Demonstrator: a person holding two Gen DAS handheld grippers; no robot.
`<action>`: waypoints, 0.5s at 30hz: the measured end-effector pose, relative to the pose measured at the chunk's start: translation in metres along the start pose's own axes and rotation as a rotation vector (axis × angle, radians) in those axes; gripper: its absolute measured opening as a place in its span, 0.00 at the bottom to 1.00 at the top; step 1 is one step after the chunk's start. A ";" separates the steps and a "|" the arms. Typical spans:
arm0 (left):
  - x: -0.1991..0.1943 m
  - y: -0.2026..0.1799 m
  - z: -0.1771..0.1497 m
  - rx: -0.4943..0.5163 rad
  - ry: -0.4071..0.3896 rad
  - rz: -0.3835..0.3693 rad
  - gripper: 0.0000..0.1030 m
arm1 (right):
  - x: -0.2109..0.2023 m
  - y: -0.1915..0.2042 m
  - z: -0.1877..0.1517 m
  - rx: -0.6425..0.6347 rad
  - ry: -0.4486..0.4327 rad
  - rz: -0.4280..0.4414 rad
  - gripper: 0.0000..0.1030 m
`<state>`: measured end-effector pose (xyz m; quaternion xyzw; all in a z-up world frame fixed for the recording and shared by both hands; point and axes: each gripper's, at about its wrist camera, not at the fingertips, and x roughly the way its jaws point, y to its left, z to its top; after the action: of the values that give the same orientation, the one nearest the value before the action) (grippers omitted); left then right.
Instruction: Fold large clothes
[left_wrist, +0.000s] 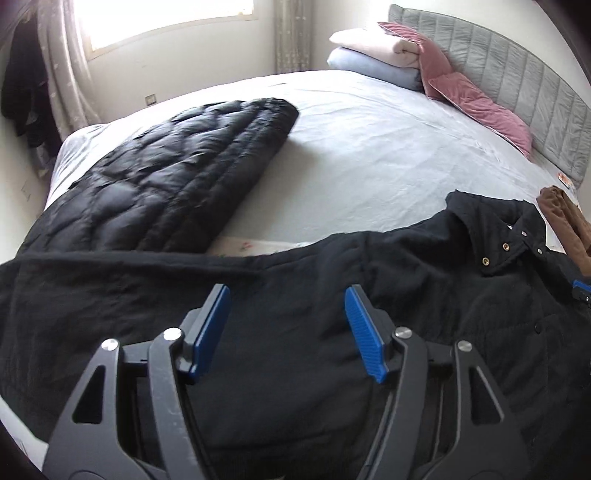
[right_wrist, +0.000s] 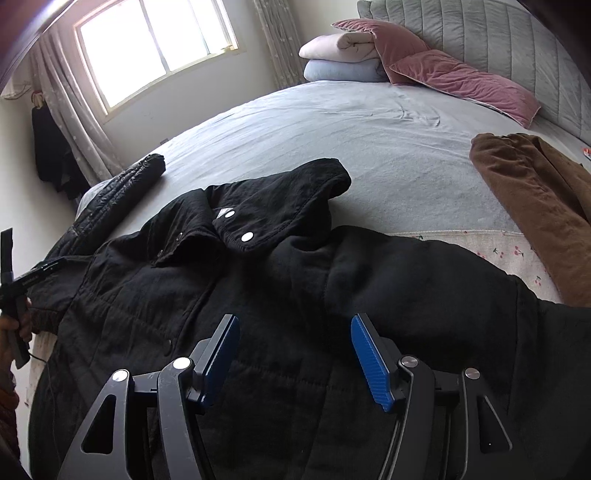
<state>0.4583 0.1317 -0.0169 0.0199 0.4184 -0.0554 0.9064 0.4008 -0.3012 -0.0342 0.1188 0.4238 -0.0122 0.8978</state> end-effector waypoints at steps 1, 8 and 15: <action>-0.009 0.010 -0.006 -0.018 0.001 0.003 0.69 | -0.009 0.001 -0.004 0.003 0.004 -0.002 0.62; -0.087 0.031 -0.053 -0.032 0.062 0.001 0.79 | -0.096 0.005 -0.035 0.025 0.011 -0.034 0.70; -0.181 0.026 -0.128 0.034 0.128 -0.085 0.84 | -0.214 -0.001 -0.097 0.025 0.007 -0.069 0.82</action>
<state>0.2477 0.1835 0.0371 0.0210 0.4750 -0.0992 0.8741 0.1897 -0.2975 0.0695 0.1156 0.4307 -0.0479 0.8938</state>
